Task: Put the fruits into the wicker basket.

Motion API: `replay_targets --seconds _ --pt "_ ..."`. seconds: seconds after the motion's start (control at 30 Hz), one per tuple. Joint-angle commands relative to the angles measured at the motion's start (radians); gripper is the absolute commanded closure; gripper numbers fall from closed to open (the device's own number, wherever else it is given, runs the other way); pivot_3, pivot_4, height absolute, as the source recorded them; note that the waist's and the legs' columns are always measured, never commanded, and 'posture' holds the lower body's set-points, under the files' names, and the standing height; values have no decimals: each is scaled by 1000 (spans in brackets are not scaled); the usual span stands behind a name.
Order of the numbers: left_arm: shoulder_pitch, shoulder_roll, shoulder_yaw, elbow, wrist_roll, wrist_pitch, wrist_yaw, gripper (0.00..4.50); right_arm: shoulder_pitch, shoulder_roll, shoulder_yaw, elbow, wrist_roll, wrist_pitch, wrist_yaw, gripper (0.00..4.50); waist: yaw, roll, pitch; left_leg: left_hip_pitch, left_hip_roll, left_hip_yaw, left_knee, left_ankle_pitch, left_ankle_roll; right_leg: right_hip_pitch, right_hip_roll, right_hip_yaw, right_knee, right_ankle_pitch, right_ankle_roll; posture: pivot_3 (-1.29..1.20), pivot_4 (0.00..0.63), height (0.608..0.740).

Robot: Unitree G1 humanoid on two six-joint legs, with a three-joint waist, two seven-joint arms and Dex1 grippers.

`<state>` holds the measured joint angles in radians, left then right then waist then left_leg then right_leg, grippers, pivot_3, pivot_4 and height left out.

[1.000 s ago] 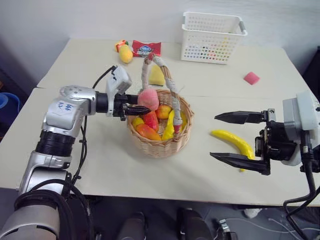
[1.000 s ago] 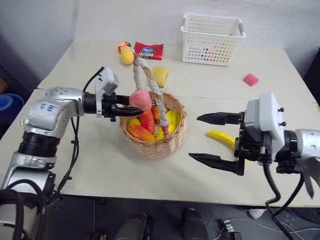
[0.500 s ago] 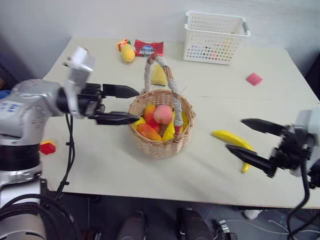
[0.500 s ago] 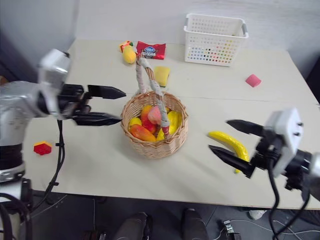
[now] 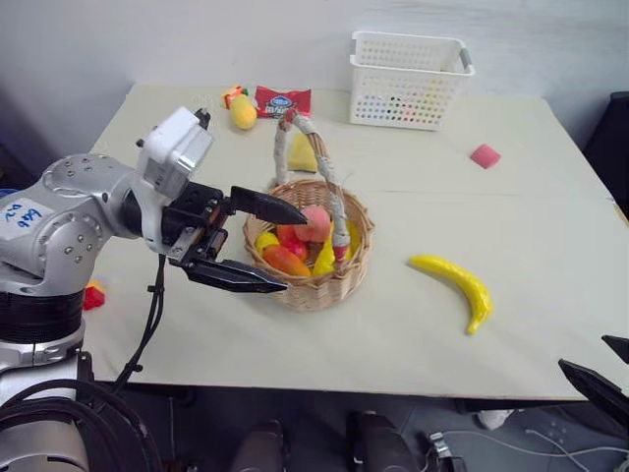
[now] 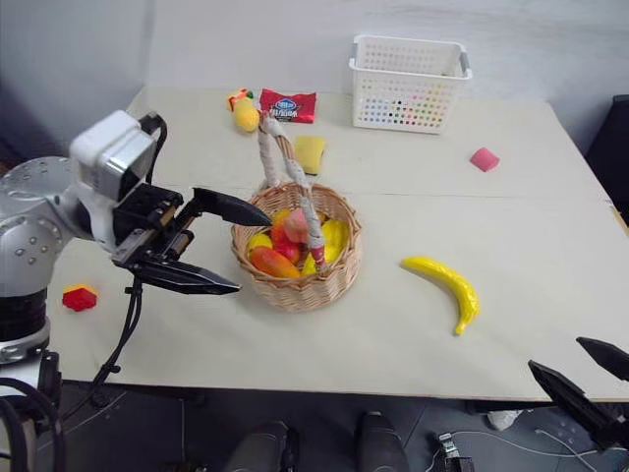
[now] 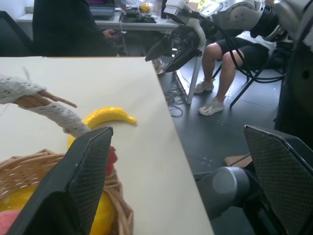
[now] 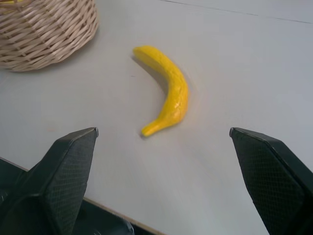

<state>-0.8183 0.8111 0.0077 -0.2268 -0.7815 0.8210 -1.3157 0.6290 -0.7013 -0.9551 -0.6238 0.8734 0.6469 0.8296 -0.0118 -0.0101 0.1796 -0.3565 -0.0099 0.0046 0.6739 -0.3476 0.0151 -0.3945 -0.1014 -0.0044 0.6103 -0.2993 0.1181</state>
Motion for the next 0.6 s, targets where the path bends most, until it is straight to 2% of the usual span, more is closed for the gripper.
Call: replay_targets --seconds 0.03,0.23,0.4,0.5,0.6 --pt "-19 -5 -14 -8 33 -36 20 28 -127 -71 141 59 -84 -21 -54 0 7 2 1 0 0 0 -1 1 -2 0 1 0 0 0 0 0 150 740" --pt "-33 -22 -18 -29 31 -28 53 28 -469 -152 455 330 -272 -46 -103 0 11 2 1 -2 1 1 -1 4 -6 -2 4 -1 0 0 0 0 150 740" --pt "-41 -25 -11 -36 25 -19 82 28 -595 -157 602 450 -348 -30 -78 0 18 2 1 -8 -1 -1 2 4 -4 -5 6 -3 3 0 0 0 150 740" --pt "-44 -23 -8 -38 26 -18 94 28 -659 -143 662 514 -378 -6 -94 0 12 2 1 -17 -4 1 9 4 -1 -14 5 -2 9 1 2 0 150 740" --pt "-49 -17 -4 -27 34 -20 104 0 -671 -120 657 506 -363 -3 -96 635 14 2 1 -16 -5 3 9 5 0 -15 4 -2 10 1 3 0 150 740"
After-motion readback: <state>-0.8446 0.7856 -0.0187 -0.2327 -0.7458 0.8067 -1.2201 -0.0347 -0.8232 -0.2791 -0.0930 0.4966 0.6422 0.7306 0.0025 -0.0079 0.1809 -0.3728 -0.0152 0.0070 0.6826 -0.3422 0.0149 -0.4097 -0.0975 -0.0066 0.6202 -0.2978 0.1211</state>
